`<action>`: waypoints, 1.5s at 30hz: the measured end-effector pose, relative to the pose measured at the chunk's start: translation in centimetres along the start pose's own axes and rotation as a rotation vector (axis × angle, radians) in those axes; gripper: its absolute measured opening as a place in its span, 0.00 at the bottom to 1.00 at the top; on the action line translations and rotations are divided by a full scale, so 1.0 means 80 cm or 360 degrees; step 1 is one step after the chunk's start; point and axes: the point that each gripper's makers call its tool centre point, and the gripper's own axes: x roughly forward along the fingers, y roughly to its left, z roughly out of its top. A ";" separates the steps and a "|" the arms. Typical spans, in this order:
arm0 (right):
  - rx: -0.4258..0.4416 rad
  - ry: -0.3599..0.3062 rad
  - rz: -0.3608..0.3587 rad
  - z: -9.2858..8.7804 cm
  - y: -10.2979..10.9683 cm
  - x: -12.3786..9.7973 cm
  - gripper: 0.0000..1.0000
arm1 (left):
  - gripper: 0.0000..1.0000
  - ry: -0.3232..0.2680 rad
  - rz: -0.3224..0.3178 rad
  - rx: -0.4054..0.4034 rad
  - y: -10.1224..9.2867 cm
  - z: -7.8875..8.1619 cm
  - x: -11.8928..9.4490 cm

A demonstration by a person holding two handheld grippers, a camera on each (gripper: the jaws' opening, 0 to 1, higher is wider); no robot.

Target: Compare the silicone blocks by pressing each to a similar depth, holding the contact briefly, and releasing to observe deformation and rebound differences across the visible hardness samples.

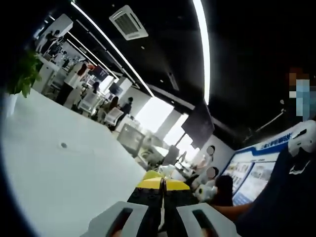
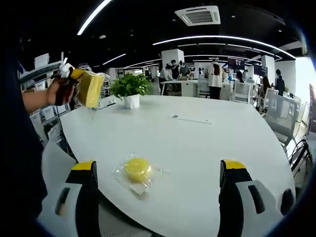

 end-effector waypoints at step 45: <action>0.0024 0.0047 0.0025 -0.015 0.006 -0.004 0.97 | 0.00 0.0038 0.0290 -0.0555 0.123 -0.115 -0.029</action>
